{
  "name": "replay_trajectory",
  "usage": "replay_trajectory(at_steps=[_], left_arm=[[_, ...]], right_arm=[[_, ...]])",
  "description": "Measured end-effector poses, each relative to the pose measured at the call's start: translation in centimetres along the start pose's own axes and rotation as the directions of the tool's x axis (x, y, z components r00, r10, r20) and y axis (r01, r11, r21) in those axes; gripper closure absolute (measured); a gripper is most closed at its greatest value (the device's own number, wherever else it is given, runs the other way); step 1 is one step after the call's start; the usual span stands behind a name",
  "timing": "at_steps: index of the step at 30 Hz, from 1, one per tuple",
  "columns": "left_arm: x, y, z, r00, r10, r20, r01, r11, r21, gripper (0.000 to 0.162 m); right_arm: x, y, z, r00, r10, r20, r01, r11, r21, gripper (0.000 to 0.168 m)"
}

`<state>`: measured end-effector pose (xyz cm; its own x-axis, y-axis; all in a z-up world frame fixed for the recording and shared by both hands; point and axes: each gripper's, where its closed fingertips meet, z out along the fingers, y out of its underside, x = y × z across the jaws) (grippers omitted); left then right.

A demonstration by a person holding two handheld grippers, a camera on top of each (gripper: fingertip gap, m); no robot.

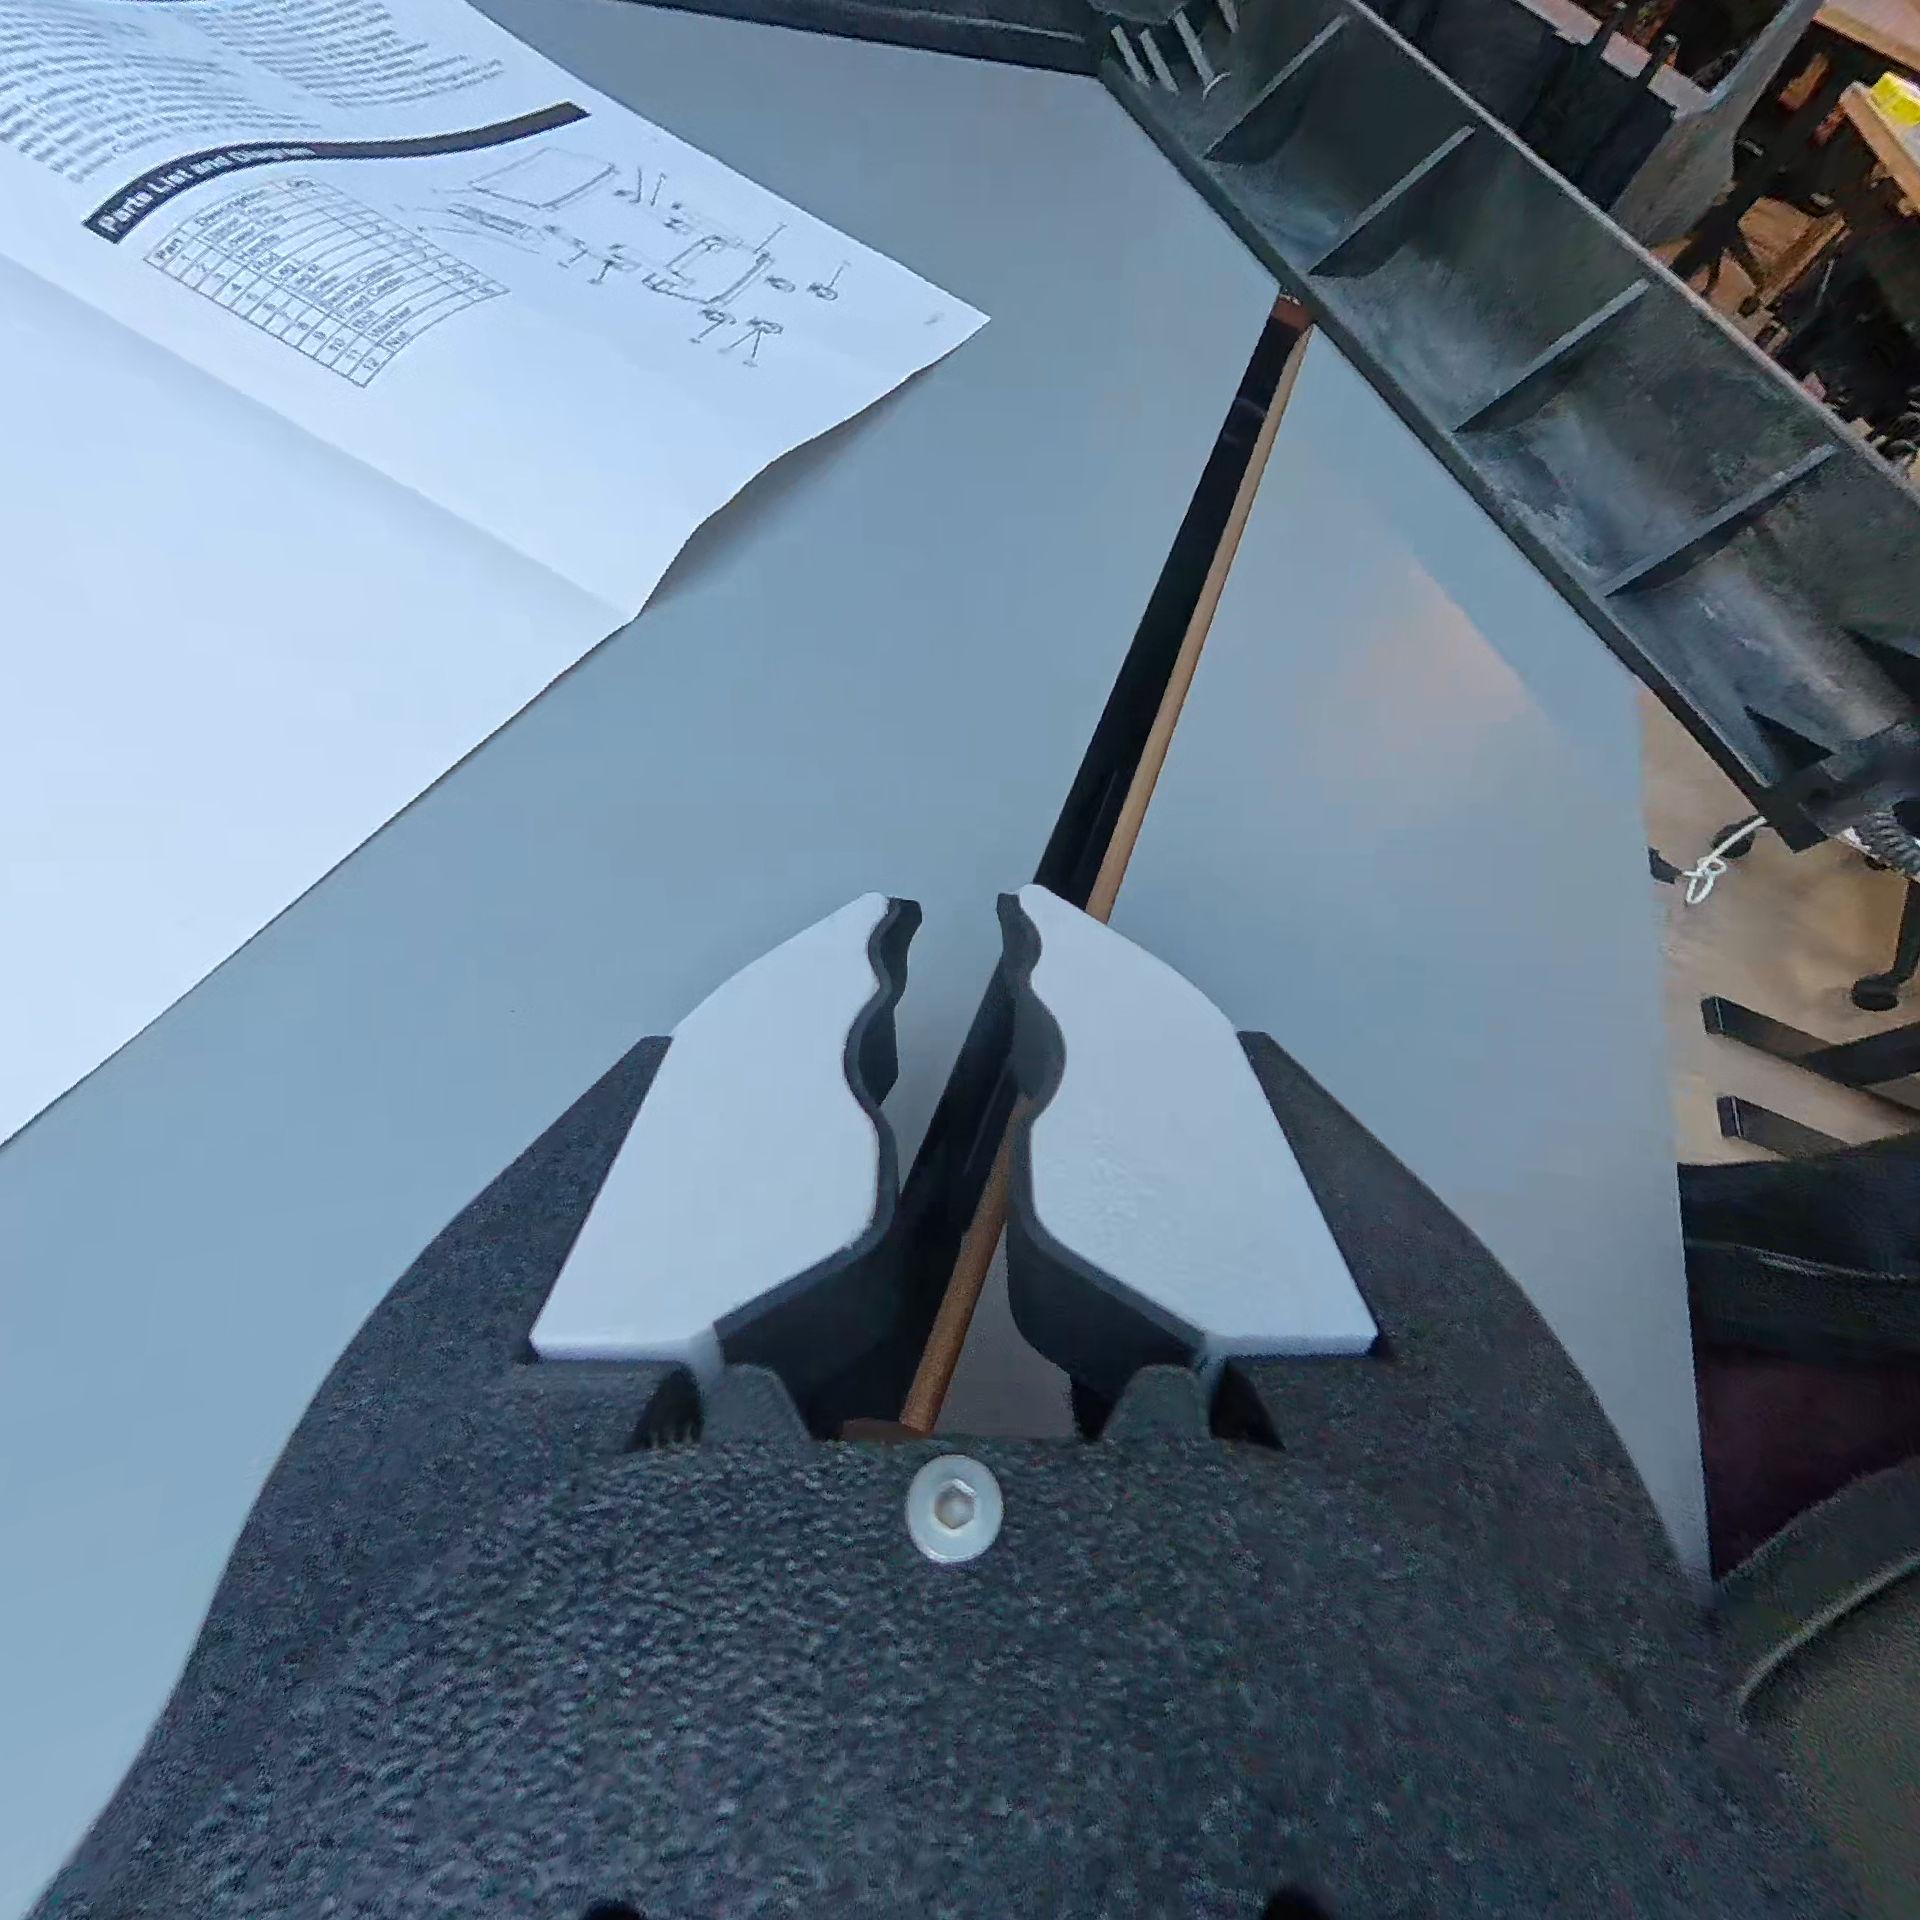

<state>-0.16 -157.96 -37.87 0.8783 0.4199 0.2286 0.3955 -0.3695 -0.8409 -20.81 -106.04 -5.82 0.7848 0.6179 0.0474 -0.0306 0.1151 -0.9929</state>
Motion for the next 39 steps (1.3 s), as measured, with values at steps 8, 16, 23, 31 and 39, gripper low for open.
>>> replay_trajectory(at_steps=[8, 16, 23, 31, 39], left_arm=[[-0.3, 1.5, 1.7, 1.000, -0.002, 0.028, 0.006, 0.988, -0.157, 0.145], [-0.2, 1.7, 1.8, 0.998, 0.034, 0.044, -0.027, 0.985, -0.169, 0.145], [-0.3, 1.7, 1.8, 0.999, 0.029, 0.046, -0.022, 0.986, -0.166, 0.145], [-0.3, 1.7, 1.8, 0.998, 0.032, 0.049, -0.024, 0.986, -0.166, 0.146], [-0.3, 1.7, 1.8, 0.998, 0.033, 0.050, -0.024, 0.986, -0.165, 0.146]], right_arm=[[-0.8, -3.3, 1.7, 0.990, 0.044, 0.136, -0.071, 0.977, 0.203, 0.142], [-1.6, -4.5, 1.7, 0.993, -0.014, 0.116, -0.013, 0.975, 0.224, 0.144], [-1.6, -4.8, 1.7, 0.993, -0.019, 0.118, -0.007, 0.976, 0.216, 0.152], [-1.6, -4.7, 1.9, 0.991, -0.016, 0.132, -0.011, 0.980, 0.199, 0.149], [-1.3, -4.6, 1.9, 0.988, 0.027, 0.150, -0.054, 0.981, 0.184, 0.143]])
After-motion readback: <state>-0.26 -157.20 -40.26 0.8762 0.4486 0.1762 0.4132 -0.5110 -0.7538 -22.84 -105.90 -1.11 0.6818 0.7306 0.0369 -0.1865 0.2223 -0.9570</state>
